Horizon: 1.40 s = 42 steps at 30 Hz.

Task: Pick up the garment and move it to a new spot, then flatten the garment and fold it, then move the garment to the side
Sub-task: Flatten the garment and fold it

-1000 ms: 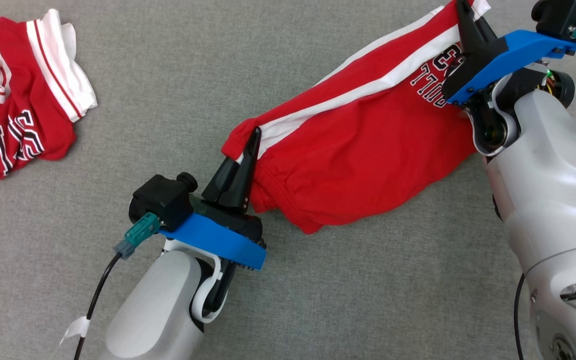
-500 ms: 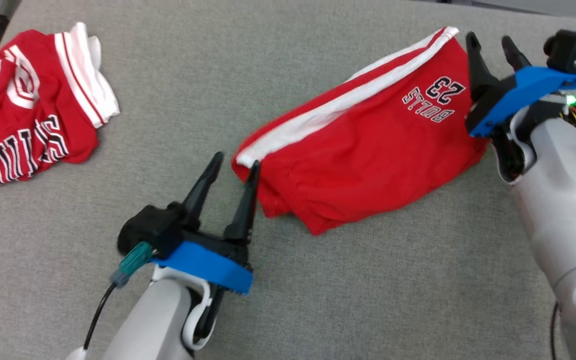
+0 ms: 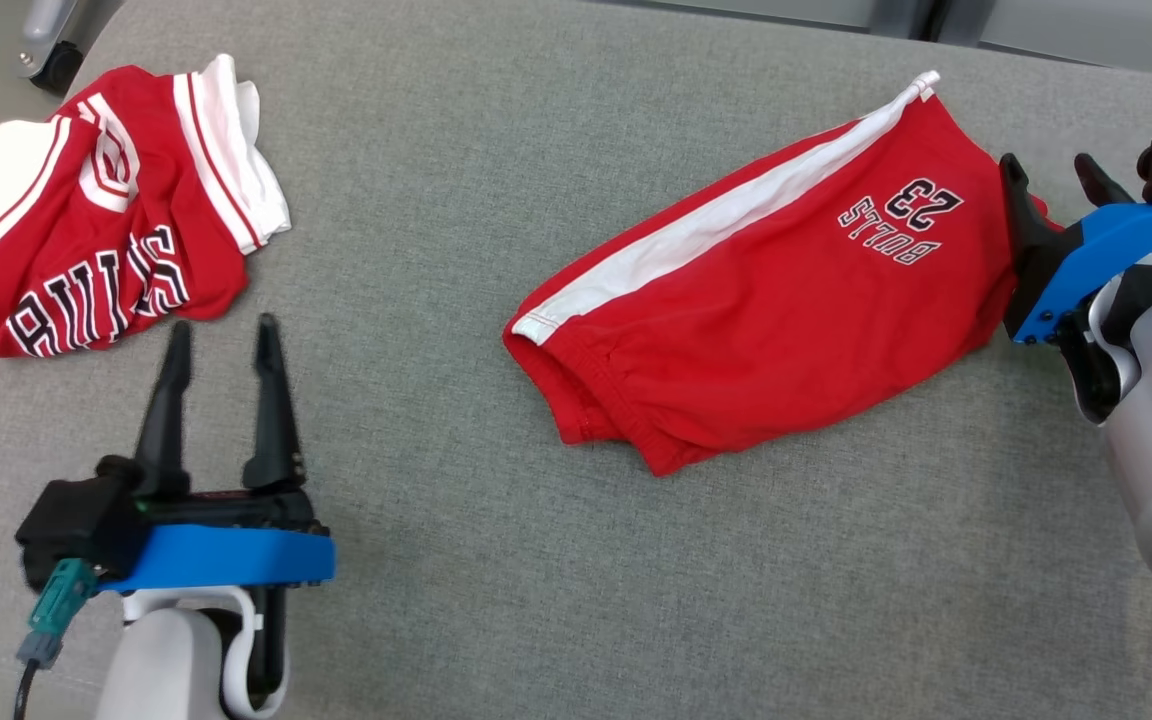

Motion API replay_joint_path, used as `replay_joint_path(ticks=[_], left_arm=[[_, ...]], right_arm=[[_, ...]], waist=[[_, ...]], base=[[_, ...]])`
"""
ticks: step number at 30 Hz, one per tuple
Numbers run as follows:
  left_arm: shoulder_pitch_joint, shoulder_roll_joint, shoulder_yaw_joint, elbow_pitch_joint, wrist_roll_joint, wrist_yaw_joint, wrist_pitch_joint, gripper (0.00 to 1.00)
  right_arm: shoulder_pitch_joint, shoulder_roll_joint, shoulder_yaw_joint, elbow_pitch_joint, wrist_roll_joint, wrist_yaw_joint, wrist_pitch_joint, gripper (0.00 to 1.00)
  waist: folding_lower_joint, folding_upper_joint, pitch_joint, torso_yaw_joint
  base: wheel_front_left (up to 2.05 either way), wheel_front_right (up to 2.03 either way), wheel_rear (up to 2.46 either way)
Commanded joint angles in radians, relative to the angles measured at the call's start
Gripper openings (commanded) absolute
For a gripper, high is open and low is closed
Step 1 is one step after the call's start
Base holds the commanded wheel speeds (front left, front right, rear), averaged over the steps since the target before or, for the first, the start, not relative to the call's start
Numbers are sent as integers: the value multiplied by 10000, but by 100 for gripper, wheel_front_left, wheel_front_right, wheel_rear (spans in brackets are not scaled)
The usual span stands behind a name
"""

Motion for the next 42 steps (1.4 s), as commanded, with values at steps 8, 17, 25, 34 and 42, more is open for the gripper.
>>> replay_joint_path(ticks=[8,17,25,34,42], left_arm=[[371,-237,1143,-345,589,8,-25,100],[366,-228,853,-90,288,181,-25,100],[477,-230,997,-24,708,251,-25,100],[896,-227,1166,-12,1248,338,-25,100],[1408,-227,1323,-181,1463,401,-25,100]], right_arm=[[214,-92,224,247,-58,5,533,100],[414,116,348,393,-129,5,1066,0],[609,447,238,212,371,3,267,0],[2291,445,183,-965,1753,3,-476,0],[4431,-314,-357,-2482,3060,3,-629,0]], waist=[[1,0,156,70],[1,0,257,129],[1,0,-101,-354],[1,0,-920,-1249],[1,0,-1300,-2132]], base=[[0,0,0],[0,0,0],[0,0,0],[0,0,0],[0,0,0]])
